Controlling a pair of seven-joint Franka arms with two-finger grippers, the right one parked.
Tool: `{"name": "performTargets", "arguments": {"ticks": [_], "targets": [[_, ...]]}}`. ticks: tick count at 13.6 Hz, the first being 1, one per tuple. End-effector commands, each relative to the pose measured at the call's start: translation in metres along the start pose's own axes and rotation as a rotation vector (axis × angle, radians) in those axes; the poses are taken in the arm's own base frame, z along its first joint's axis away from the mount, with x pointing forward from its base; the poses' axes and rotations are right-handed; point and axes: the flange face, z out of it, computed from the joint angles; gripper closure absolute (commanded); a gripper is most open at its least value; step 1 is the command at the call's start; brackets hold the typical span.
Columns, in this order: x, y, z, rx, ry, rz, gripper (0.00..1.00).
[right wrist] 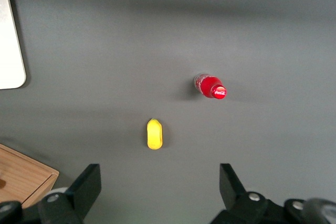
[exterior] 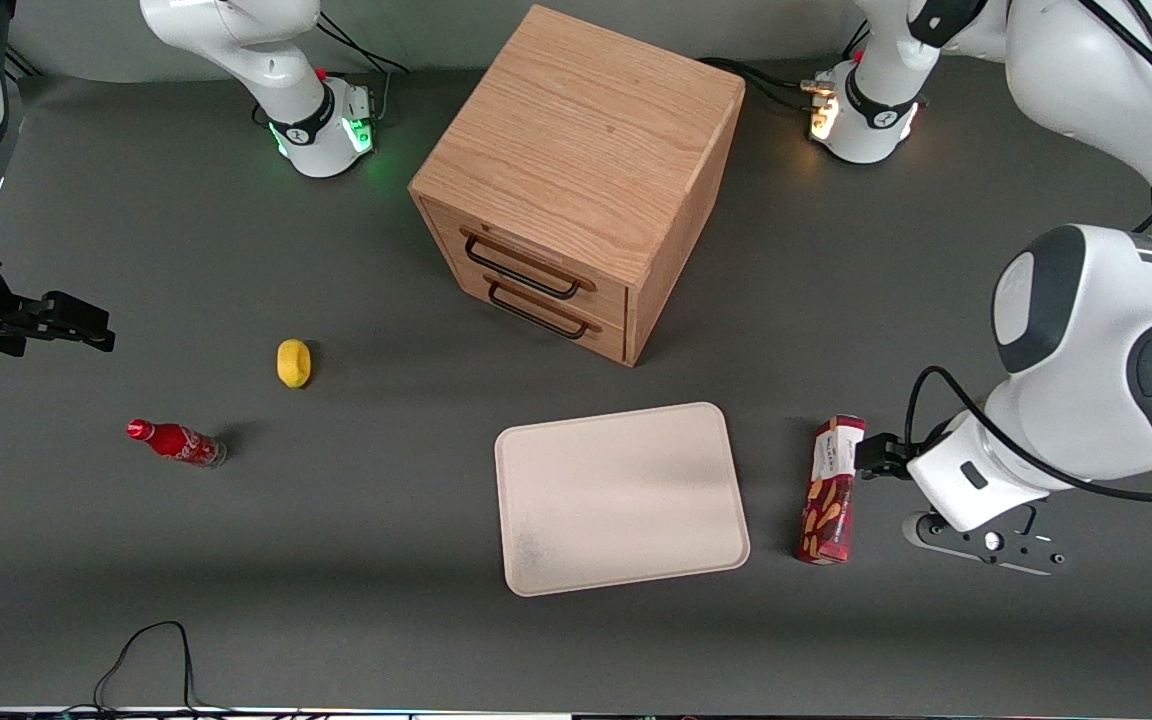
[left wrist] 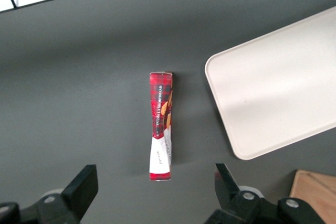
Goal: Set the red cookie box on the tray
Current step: 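Move the open left gripper down over the red tartan shortbread box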
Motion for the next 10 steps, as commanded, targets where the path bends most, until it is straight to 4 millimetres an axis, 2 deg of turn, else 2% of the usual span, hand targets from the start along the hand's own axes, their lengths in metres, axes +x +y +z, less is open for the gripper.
{"name": "performTargets", "arguments": {"ticks": [1,3,4,8,10], "targets": [[0.003,-0.029,0.055,-0.041,-0.035,0.144,0.00],[0.002,-0.048,0.109,-0.060,-0.011,0.126,0.01],[0.000,-0.048,0.133,-0.060,-0.011,0.124,0.01],[-0.008,-0.031,0.201,-0.061,-0.006,0.131,0.02],[-0.015,-0.014,0.222,-0.063,-0.021,0.145,0.02]]}}
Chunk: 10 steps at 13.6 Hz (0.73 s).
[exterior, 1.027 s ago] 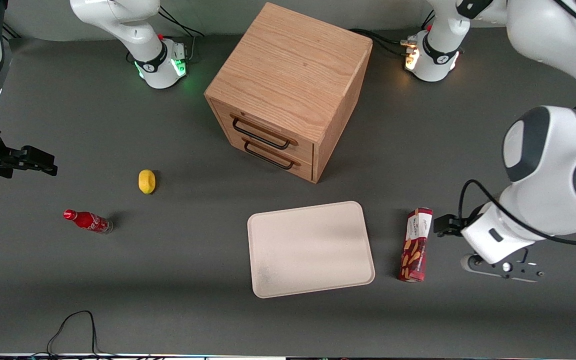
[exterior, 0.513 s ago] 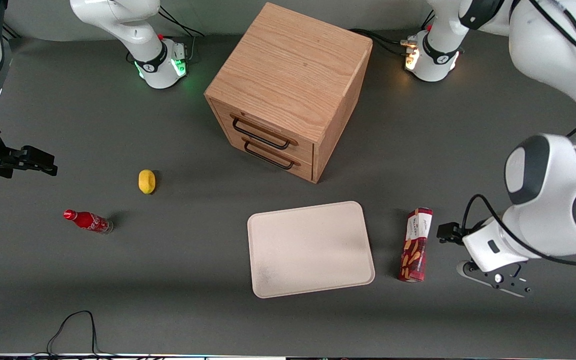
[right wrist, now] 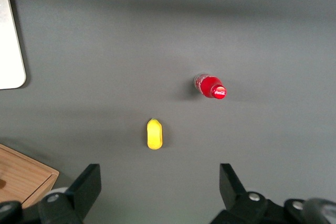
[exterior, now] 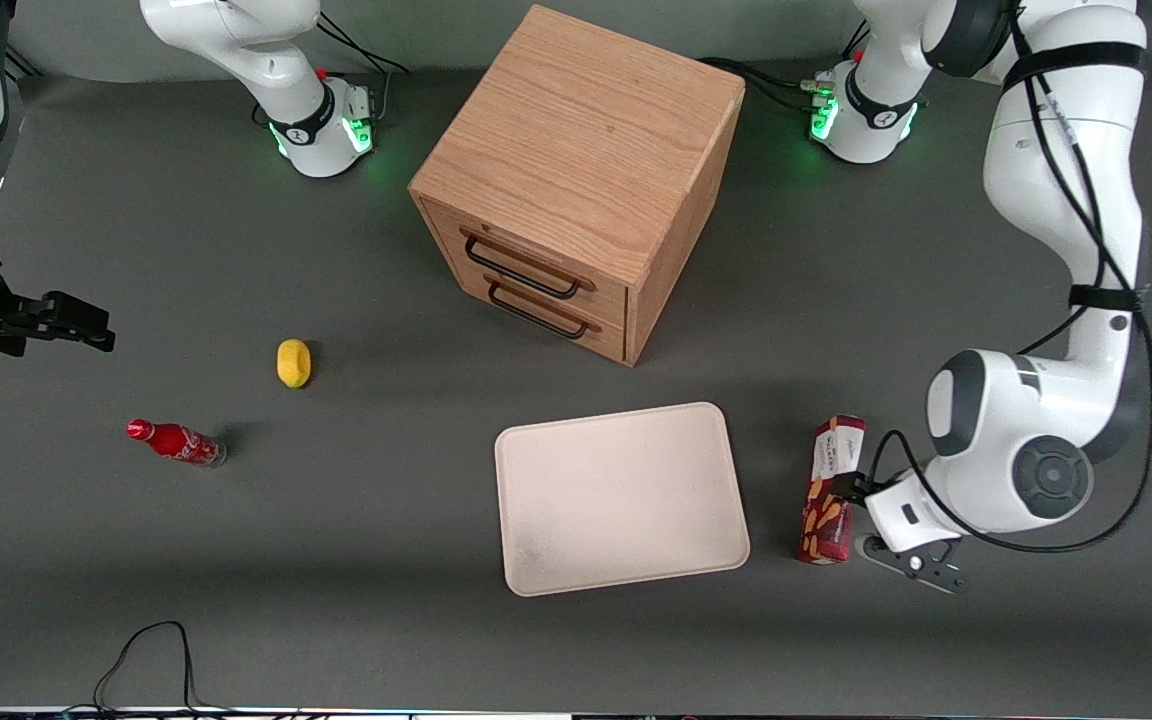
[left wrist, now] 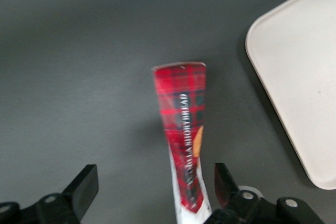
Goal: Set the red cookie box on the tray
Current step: 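Move the open left gripper down over the red tartan shortbread box, then close the left gripper on the box end and lift it upright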
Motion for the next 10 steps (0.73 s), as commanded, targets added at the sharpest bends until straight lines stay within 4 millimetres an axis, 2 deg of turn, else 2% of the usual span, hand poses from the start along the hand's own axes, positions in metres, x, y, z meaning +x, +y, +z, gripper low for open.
{"name": "performTargets", "arguments": {"ticks": [1,4,7,8,9,10], "targets": [[-0.010,0.019,0.014,-0.007,-0.008,0.015,0.02],[-0.016,0.020,0.032,-0.005,-0.004,0.015,0.02],[-0.017,0.019,0.034,-0.002,0.005,0.016,0.02],[-0.017,0.019,0.034,-0.003,0.006,0.016,0.13],[-0.017,0.015,0.033,-0.004,0.008,0.014,0.97],[-0.017,0.019,0.033,-0.029,0.007,-0.033,1.00]]}}
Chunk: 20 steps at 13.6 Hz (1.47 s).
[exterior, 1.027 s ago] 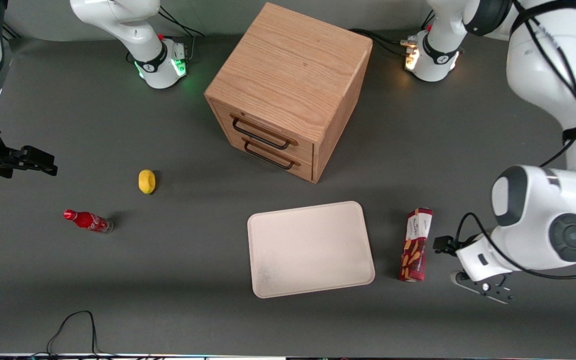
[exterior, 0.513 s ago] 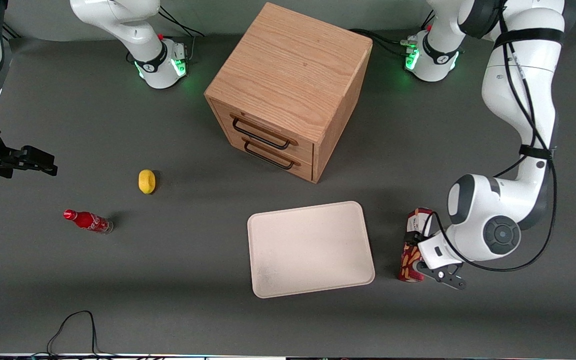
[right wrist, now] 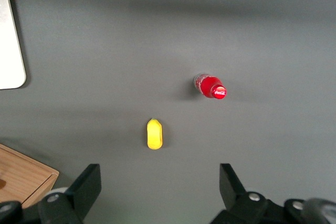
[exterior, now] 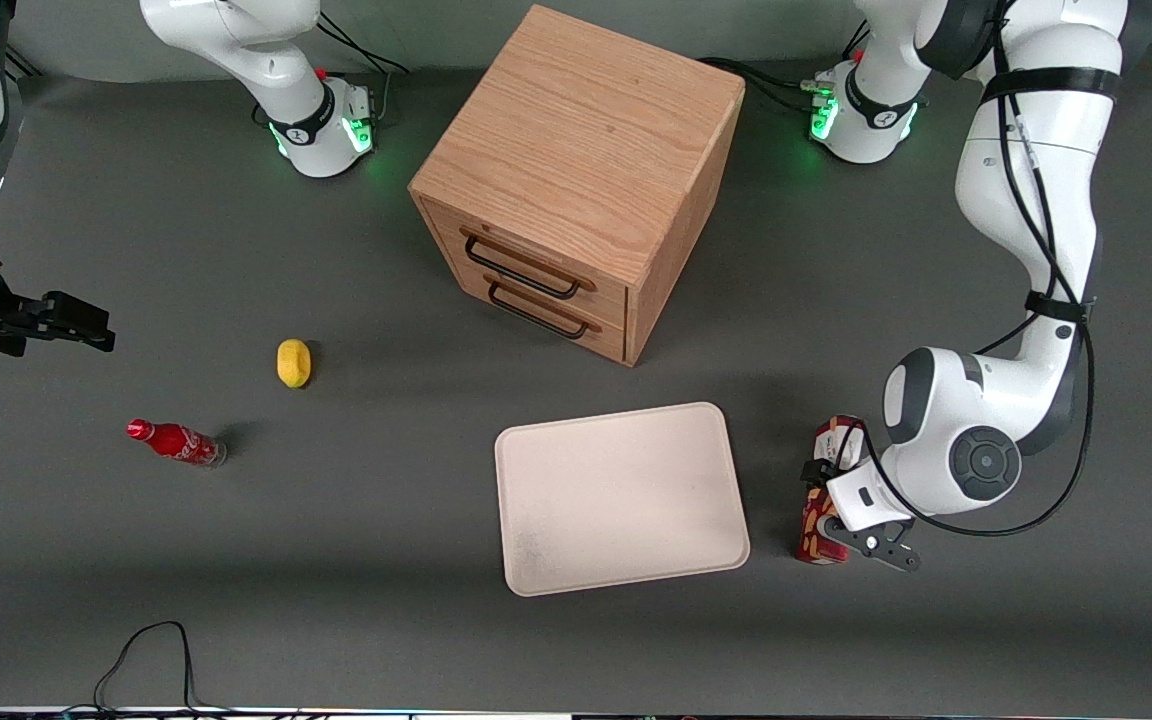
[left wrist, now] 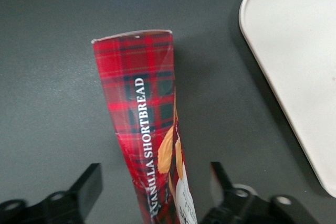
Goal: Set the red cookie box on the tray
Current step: 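Close the left gripper on the box end and lift it upright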
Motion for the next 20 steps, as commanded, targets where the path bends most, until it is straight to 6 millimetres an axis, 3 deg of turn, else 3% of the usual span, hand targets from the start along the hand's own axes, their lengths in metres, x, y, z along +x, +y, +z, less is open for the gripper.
{"name": "performTargets", "arguments": {"ticks": [1,7,9,12,13,14,16,18,20], "targets": [[-0.006,0.002,-0.009,-0.030,0.008,-0.052,1.00],[-0.006,0.002,-0.015,-0.032,0.009,-0.051,1.00],[-0.004,0.002,-0.030,-0.033,0.001,-0.052,1.00],[-0.006,-0.003,-0.113,-0.038,-0.050,-0.058,1.00],[-0.016,0.002,-0.173,-0.040,-0.065,-0.054,1.00],[-0.024,0.000,-0.219,-0.038,-0.062,-0.064,1.00],[-0.040,-0.001,-0.286,-0.039,-0.084,-0.082,1.00],[-0.048,0.001,-0.317,-0.028,-0.076,-0.079,1.00],[-0.047,0.003,-0.322,-0.020,-0.058,-0.080,1.00]]}}
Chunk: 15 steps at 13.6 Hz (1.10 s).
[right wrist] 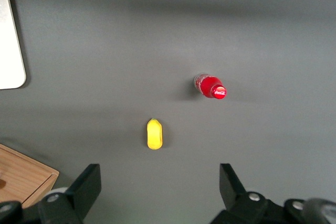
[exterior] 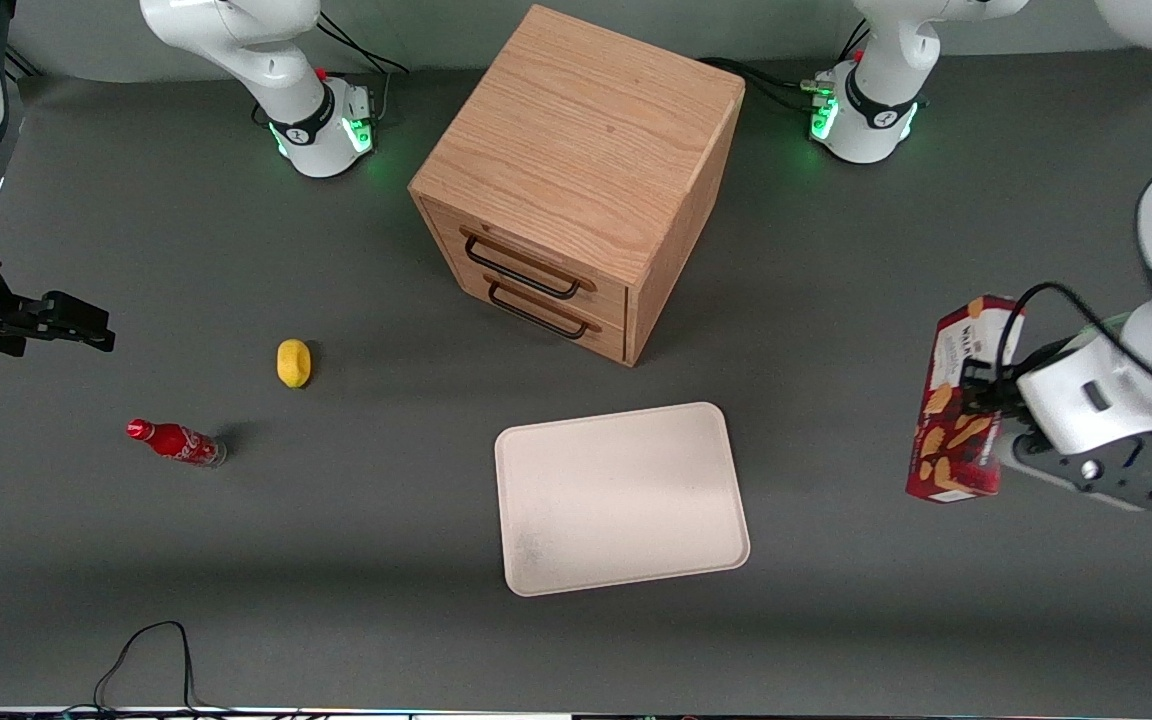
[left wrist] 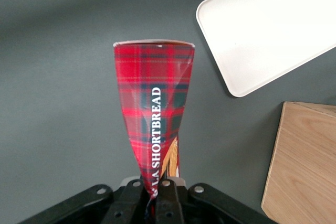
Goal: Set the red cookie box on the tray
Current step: 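Carry the held box over the cream tray and lower it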
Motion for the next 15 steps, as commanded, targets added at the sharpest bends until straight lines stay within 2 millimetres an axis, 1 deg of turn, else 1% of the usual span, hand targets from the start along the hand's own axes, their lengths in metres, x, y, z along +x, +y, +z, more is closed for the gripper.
{"name": "performTargets", "arguments": {"ticks": [1,2,3,4,5,7,8,10,11,13,15], "targets": [[0.013,0.006,0.009,0.004,0.011,-0.052,1.00],[0.021,0.021,0.012,-0.001,0.033,-0.158,1.00],[0.033,0.049,0.020,-0.002,0.050,-0.232,1.00],[0.046,0.079,0.033,-0.003,0.072,-0.285,1.00],[0.059,0.101,0.047,-0.011,0.097,-0.356,1.00],[0.086,0.138,0.086,-0.033,0.147,-0.429,1.00],[0.097,0.152,0.101,-0.046,0.175,-0.465,1.00],[0.113,0.161,0.136,-0.058,0.191,-0.496,1.00],[0.122,0.160,0.171,-0.052,0.164,-0.499,1.00],[0.129,0.167,0.212,-0.039,0.129,-0.490,1.00],[0.132,0.164,0.247,-0.028,0.100,-0.490,1.00]]}}
